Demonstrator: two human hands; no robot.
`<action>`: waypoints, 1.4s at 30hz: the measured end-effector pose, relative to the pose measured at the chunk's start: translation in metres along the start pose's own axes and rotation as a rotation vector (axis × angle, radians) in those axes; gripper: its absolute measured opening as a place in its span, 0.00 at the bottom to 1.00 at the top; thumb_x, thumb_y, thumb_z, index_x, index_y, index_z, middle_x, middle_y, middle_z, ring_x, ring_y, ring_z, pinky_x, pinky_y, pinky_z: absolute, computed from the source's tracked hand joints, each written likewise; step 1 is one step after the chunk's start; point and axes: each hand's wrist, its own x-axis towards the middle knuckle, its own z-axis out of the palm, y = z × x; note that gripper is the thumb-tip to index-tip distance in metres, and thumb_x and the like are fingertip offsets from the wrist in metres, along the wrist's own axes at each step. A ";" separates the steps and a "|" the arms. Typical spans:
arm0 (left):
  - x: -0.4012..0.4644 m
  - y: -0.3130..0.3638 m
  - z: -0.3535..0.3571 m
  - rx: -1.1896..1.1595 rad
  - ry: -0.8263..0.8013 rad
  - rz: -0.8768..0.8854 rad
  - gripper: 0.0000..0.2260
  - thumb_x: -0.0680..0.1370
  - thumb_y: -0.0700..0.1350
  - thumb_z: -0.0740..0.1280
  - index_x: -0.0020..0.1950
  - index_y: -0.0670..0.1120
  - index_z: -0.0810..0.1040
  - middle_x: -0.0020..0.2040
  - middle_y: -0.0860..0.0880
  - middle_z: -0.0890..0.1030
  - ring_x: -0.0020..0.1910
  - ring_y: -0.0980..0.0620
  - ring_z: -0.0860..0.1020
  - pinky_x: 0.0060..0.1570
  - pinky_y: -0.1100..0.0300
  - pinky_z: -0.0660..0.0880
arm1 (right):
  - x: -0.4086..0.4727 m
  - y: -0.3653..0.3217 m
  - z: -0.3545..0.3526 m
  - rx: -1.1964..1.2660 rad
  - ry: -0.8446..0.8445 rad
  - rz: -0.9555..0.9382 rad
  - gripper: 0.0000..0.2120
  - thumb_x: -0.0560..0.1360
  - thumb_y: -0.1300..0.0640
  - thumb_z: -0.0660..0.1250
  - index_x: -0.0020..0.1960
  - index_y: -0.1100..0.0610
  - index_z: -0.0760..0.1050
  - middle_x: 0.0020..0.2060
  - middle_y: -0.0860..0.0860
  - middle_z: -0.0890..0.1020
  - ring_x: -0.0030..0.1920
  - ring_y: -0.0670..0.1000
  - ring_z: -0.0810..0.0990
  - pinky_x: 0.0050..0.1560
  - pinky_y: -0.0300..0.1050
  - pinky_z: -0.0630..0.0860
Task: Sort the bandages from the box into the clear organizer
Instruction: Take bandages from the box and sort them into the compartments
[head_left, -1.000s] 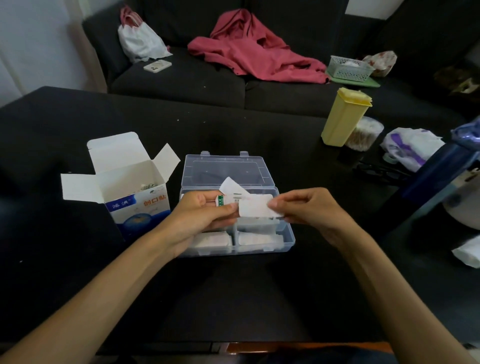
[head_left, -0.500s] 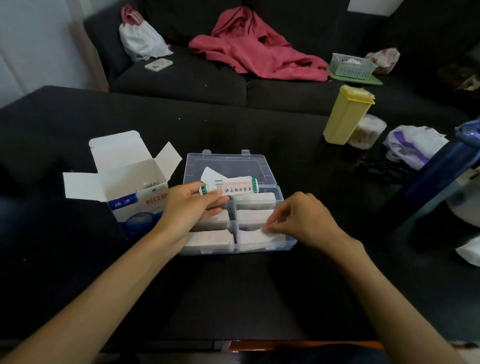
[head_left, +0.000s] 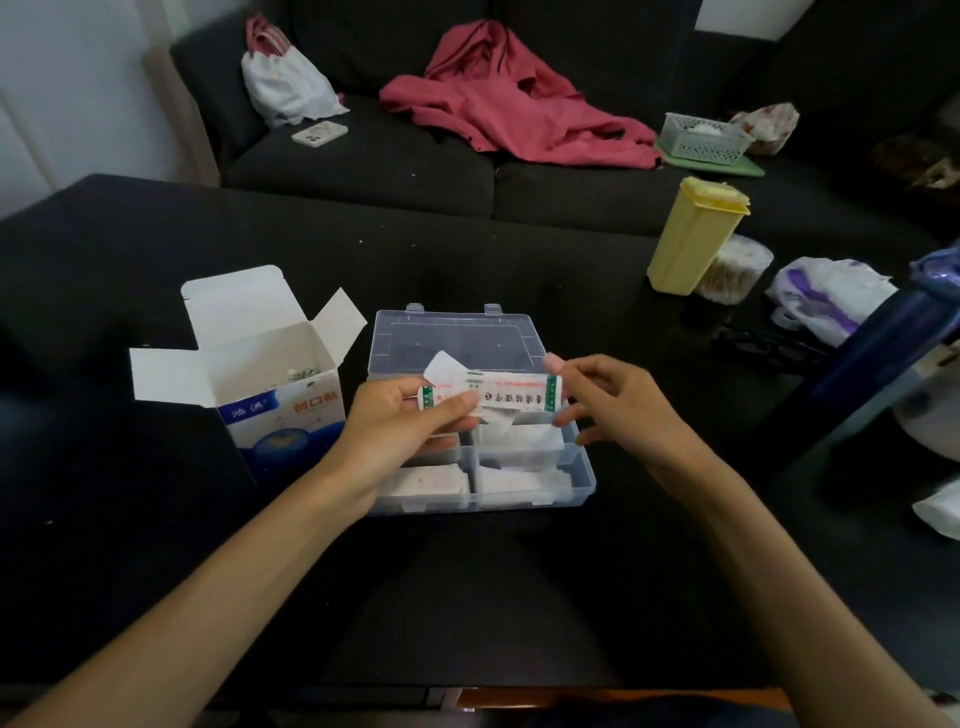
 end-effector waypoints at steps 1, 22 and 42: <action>-0.001 -0.001 0.001 0.024 -0.004 0.014 0.09 0.72 0.44 0.72 0.51 0.48 0.81 0.46 0.51 0.85 0.42 0.58 0.83 0.41 0.64 0.80 | 0.000 0.001 0.001 0.008 -0.048 0.018 0.15 0.69 0.42 0.64 0.50 0.50 0.75 0.42 0.47 0.81 0.41 0.46 0.82 0.37 0.37 0.78; 0.004 0.001 -0.008 -0.052 0.136 0.036 0.05 0.73 0.43 0.72 0.47 0.49 0.79 0.40 0.51 0.84 0.39 0.56 0.84 0.41 0.64 0.80 | -0.002 0.017 -0.026 -0.036 0.001 -0.202 0.07 0.73 0.59 0.67 0.50 0.52 0.78 0.40 0.49 0.84 0.36 0.43 0.82 0.35 0.32 0.77; 0.004 0.001 -0.011 -0.085 0.154 0.021 0.05 0.72 0.43 0.72 0.46 0.50 0.78 0.41 0.52 0.84 0.39 0.56 0.84 0.40 0.64 0.80 | 0.000 0.023 -0.010 -0.454 -0.204 -0.292 0.18 0.79 0.63 0.56 0.53 0.41 0.75 0.45 0.44 0.72 0.46 0.43 0.72 0.47 0.38 0.72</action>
